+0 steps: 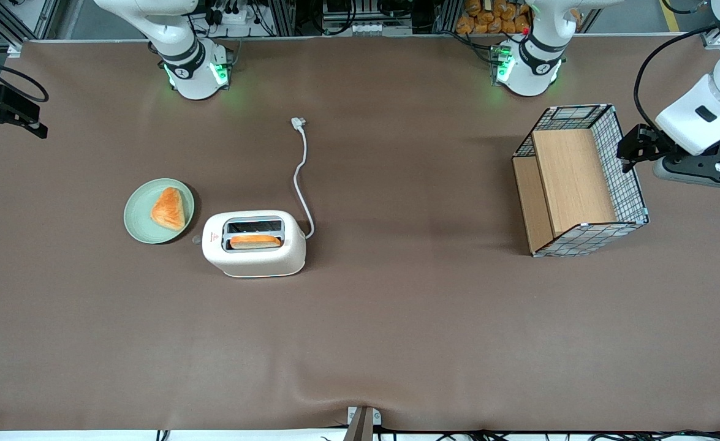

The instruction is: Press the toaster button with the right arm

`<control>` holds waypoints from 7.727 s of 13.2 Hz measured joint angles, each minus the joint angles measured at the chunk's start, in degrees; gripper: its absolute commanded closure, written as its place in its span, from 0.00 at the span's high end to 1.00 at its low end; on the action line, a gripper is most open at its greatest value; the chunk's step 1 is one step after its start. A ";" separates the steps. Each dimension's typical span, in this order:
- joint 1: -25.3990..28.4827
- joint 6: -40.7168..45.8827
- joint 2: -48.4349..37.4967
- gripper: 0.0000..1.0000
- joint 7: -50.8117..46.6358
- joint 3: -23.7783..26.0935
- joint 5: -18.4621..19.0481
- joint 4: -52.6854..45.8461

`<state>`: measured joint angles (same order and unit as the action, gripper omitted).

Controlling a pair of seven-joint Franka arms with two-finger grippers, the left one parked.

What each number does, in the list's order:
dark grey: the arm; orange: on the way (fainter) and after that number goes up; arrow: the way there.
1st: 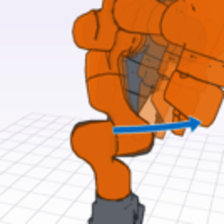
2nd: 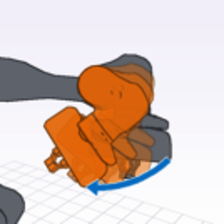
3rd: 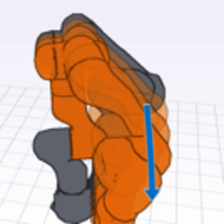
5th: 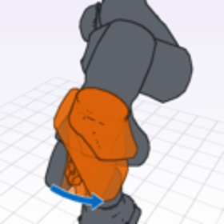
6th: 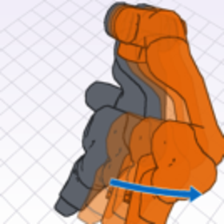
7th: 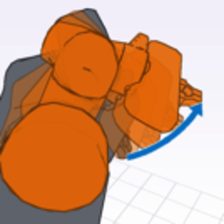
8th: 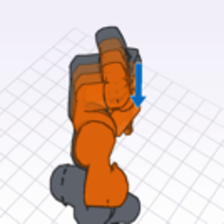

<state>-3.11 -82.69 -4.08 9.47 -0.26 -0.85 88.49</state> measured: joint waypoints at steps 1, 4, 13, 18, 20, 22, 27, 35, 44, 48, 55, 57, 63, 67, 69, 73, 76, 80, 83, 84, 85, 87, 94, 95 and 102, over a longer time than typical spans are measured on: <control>0.00 0.01 0.00 1.00 0.00 0.00 0.00 0.04; 0.00 0.04 0.00 1.00 -0.01 0.00 0.00 0.57; 0.91 -11.48 3.01 0.01 -0.01 0.31 -12.82 12.30; 3.26 -20.17 11.00 0.00 -0.02 0.36 -20.58 17.15; 4.34 -22.77 13.20 0.00 -0.02 0.37 -22.86 18.62; 4.84 -24.19 14.73 0.00 0.72 0.37 -25.47 18.98; 4.45 -28.20 18.62 0.00 14.05 -0.41 -35.89 22.38; 3.41 -30.86 21.19 0.00 17.40 -1.11 -38.26 23.29; 3.22 -32.13 23.92 0.00 17.65 -2.51 -45.25 23.62; 3.21 -32.94 24.97 0.00 17.65 -2.78 -47.98 23.64; 3.21 -33.68 26.04 0.00 17.65 -2.83 -48.50 23.64; 3.21 -33.83 26.38 0.00 17.70 -2.82 -48.56 23.64; 3.11 -34.42 27.85 0.00 20.38 -2.82 -49.39 23.63; 2.93 -34.88 28.83 0.00 22.44 -2.82 -49.66 23.61; 2.86 -35.04 29.36 0.00 23.66 -2.83 -50.26 23.61; 2.80 -36.06 30.72 0.00 25.70 -2.77 -51.20 23.69; 2.73 -36.10 31.02 0.00 26.73 -2.81 -52.15 23.75; 2.57 -36.15 31.21 0.00 28.11 -2.86 -53.15 23.98; 2.56 -36.71 31.22 0.00 28.27 -2.87 -53.18 24.12; 2.55 -37.09 31.24 0.00 28.57 -2.87 -53.19 24.30; 2.54 -37.54 31.25 0.00 29.00 -2.89 -53.20 24.52; 2.47 -38.13 31.29 0.00 29.37 -3.03 -53.20 24.76; 2.42 -39.64 31.62 0.00 29.69 -3.53 -53.20 25.25; 2.42 -39.65 31.63 0.00 29.69 -3.54 -53.20 25.25; 2.42 -38.96 31.63 0.00 26.62 -3.49 -53.27 24.97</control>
<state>-0.69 -121.65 27.55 36.09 -3.75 -54.12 113.46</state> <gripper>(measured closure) 0.991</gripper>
